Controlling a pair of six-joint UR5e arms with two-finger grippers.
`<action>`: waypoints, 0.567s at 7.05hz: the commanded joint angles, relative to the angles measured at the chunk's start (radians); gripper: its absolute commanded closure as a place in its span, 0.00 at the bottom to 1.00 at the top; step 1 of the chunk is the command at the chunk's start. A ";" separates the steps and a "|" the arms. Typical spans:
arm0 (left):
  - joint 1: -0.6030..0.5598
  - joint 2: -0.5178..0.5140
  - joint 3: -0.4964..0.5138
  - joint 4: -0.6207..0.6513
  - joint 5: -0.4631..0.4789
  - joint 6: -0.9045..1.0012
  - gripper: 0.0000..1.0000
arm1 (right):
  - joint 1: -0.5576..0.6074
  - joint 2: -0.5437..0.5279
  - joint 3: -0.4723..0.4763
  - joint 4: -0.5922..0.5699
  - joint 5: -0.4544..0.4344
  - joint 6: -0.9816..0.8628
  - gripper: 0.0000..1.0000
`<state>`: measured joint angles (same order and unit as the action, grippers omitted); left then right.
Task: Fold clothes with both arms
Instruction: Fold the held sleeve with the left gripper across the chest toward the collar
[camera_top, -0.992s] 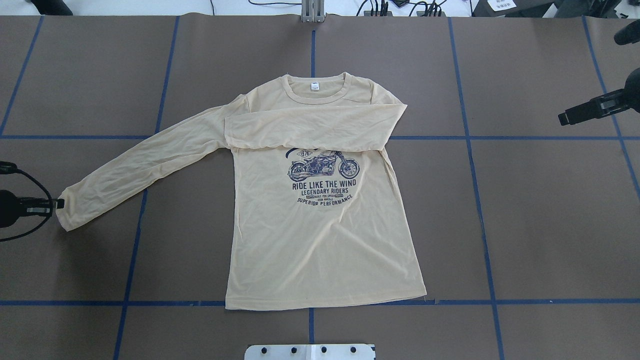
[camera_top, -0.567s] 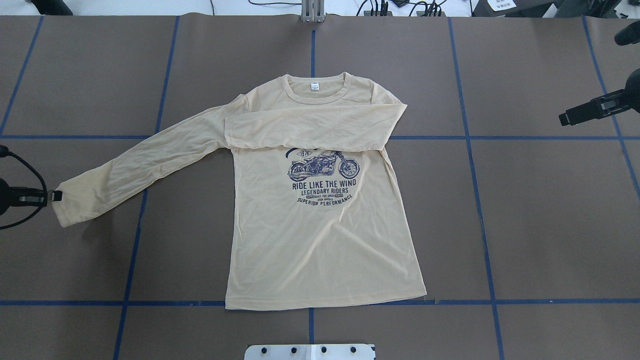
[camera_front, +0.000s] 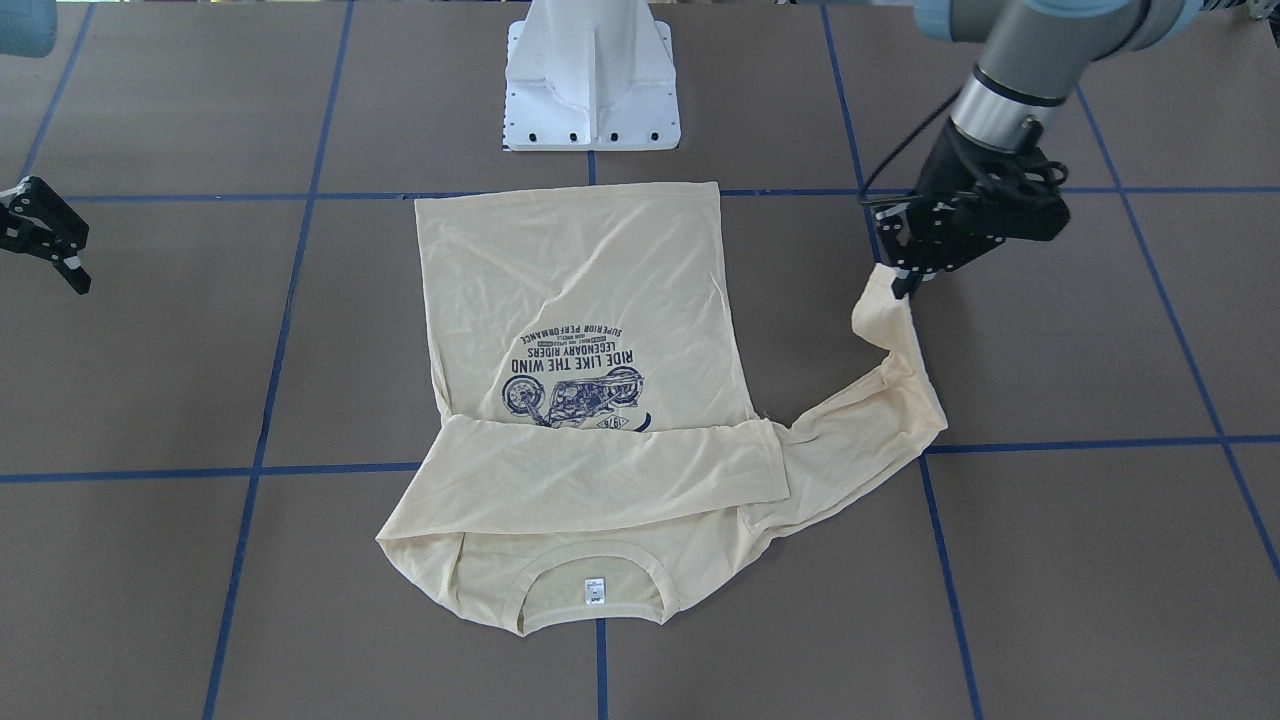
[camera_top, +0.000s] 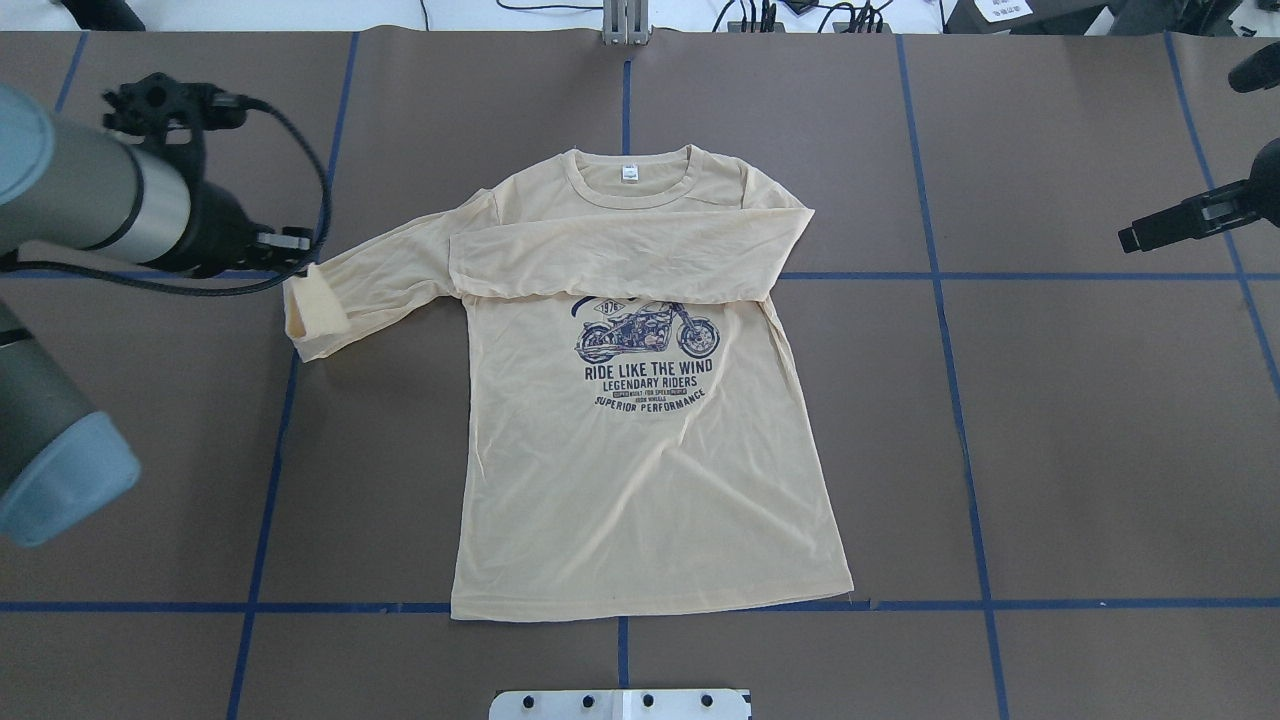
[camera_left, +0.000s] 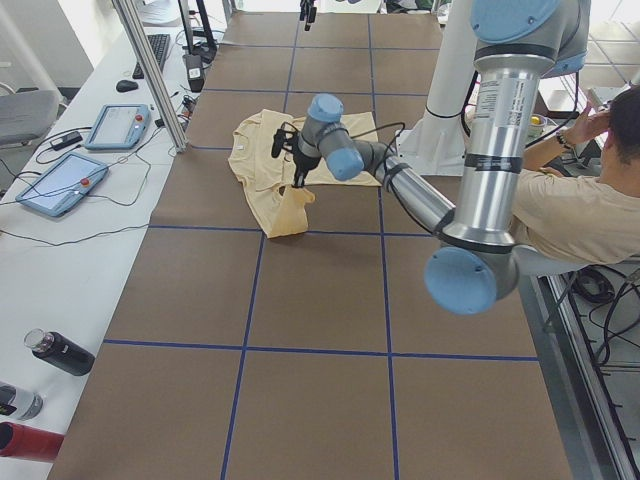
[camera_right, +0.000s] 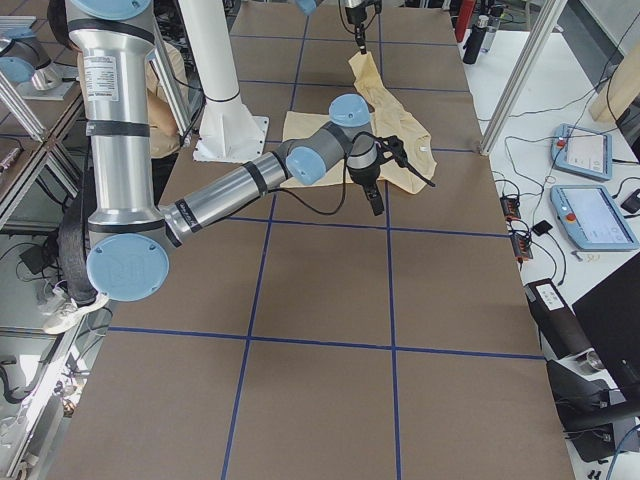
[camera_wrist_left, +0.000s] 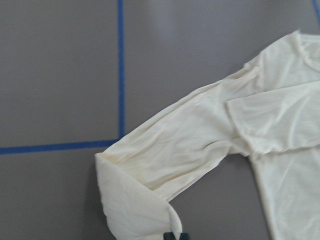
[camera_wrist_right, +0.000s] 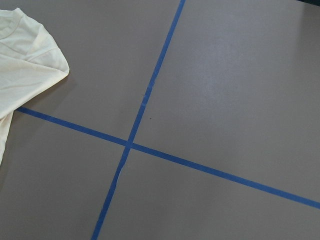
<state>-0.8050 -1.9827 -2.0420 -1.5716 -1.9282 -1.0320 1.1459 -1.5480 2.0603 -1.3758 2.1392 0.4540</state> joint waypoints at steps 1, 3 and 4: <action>0.049 -0.308 0.145 0.150 -0.005 -0.121 1.00 | 0.000 0.002 -0.002 0.000 -0.001 0.000 0.00; 0.070 -0.533 0.422 0.087 -0.005 -0.202 1.00 | 0.000 0.002 -0.002 0.000 -0.001 0.000 0.00; 0.079 -0.648 0.618 -0.001 -0.003 -0.251 1.00 | 0.000 0.000 -0.002 0.000 -0.001 0.000 0.00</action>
<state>-0.7378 -2.4900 -1.6392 -1.4891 -1.9324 -1.2253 1.1459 -1.5466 2.0586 -1.3760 2.1384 0.4541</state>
